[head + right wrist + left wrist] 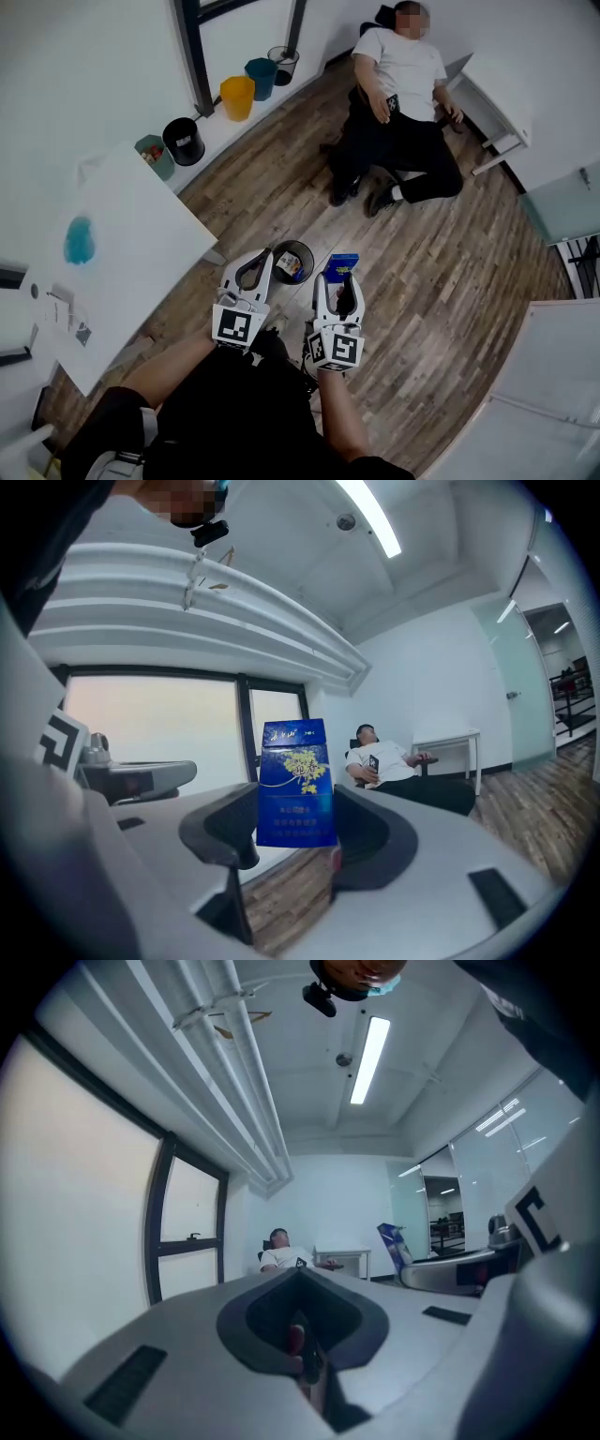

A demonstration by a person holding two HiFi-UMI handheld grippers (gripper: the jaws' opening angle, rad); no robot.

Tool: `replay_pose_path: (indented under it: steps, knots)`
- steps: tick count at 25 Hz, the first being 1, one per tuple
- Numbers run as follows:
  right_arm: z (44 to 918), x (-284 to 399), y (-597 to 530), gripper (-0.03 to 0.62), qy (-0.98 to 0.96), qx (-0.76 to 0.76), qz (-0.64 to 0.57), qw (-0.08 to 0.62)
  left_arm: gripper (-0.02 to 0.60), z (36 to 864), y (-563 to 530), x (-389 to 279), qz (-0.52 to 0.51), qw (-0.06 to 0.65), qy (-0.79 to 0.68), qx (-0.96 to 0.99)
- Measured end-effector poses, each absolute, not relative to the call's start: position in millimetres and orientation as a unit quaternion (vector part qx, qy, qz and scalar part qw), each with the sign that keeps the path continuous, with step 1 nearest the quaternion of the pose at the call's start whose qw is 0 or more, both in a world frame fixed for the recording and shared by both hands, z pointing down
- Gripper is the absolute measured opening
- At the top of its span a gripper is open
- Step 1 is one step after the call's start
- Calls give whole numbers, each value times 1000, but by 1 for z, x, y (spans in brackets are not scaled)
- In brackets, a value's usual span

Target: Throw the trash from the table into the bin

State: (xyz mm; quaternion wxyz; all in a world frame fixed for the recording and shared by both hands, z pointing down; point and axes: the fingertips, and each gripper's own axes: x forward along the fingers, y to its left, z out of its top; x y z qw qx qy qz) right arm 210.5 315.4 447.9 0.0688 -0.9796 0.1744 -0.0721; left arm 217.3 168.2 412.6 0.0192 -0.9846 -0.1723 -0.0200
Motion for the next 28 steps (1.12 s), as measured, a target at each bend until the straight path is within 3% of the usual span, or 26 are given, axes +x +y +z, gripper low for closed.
replay_pose_path:
  steps: [13, 21, 28]
  knots:
    - [556, 265, 330, 255, 143, -978, -139, 65, -3, 527, 204, 286, -70, -34, -209, -975]
    - [747, 299, 330, 255, 134, -948, -277, 79, -3, 668, 203, 321, -143, -41, -188, -971]
    - [946, 293, 307, 255, 143, -886, -437, 65, -3, 779, 182, 309, -195, -45, -185, -962]
